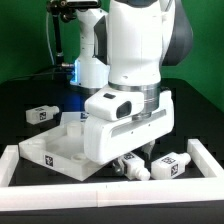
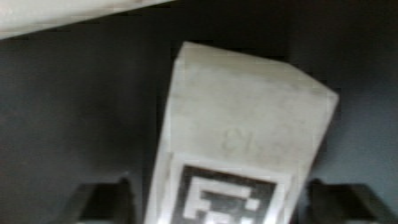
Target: Assemble one leg
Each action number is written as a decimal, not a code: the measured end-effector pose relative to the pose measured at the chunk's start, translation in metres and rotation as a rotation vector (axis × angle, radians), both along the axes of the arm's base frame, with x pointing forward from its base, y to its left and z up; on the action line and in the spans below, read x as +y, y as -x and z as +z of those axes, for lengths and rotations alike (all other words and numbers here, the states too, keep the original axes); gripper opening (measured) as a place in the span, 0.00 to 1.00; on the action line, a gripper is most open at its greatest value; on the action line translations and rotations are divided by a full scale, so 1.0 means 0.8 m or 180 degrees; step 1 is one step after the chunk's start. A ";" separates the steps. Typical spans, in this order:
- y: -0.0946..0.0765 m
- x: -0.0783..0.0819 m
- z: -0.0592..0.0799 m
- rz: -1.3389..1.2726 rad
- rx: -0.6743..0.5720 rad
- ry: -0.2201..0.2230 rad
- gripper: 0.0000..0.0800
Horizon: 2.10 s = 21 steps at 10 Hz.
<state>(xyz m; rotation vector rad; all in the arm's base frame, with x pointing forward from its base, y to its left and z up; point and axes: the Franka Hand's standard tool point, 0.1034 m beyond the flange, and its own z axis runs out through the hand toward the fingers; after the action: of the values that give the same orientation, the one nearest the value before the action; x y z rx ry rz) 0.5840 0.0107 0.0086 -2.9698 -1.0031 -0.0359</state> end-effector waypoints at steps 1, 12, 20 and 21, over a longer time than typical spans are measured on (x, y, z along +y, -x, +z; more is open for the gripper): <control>0.000 0.000 0.000 0.0000 0.0000 0.0000 0.35; 0.032 -0.005 0.113 -0.0041 0.0101 0.0012 0.36; 0.129 0.117 0.061 -0.0573 -0.0071 -0.0080 0.36; 0.147 0.140 0.038 -0.0652 -0.0083 -0.0111 0.36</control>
Offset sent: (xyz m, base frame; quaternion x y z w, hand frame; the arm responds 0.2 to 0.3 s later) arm 0.0113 -0.0134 0.0117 -0.0147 -0.0101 -0.0123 0.9998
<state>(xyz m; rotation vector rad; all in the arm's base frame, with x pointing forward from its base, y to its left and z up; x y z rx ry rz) 0.4668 0.1226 0.0393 -3.0341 -0.6888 -0.0924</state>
